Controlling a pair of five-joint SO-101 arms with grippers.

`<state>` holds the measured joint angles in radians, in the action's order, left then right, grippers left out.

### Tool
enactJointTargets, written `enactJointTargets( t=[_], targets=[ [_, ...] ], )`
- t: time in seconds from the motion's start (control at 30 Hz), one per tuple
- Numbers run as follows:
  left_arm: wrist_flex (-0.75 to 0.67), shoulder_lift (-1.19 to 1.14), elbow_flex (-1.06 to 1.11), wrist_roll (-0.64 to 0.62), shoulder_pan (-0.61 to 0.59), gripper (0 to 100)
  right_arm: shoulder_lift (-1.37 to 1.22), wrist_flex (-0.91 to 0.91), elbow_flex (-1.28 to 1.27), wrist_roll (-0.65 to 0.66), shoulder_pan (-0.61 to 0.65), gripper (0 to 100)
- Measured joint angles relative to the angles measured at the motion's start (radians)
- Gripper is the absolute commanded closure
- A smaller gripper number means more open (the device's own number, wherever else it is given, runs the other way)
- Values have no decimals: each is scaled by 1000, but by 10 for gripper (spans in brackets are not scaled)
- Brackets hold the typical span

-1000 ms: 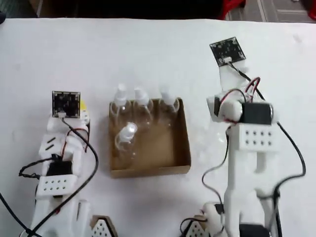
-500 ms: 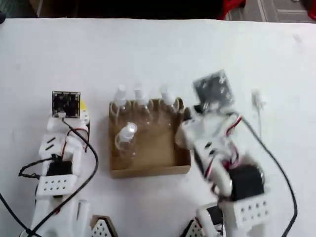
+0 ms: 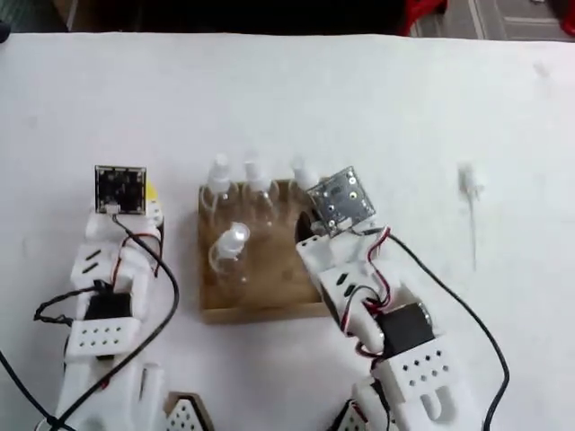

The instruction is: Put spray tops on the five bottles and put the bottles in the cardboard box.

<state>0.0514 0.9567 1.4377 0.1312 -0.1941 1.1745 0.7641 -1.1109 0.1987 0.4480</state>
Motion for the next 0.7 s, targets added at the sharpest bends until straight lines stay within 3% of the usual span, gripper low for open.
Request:
enactJointTargets(
  t=[0.43,0.7],
  targets=[
    [0,0,0,0,0,976,2,-18,-81,-2,37,978],
    [0,0,0,0,5,976,2,-25,-83,-2,38,821]
  ],
)
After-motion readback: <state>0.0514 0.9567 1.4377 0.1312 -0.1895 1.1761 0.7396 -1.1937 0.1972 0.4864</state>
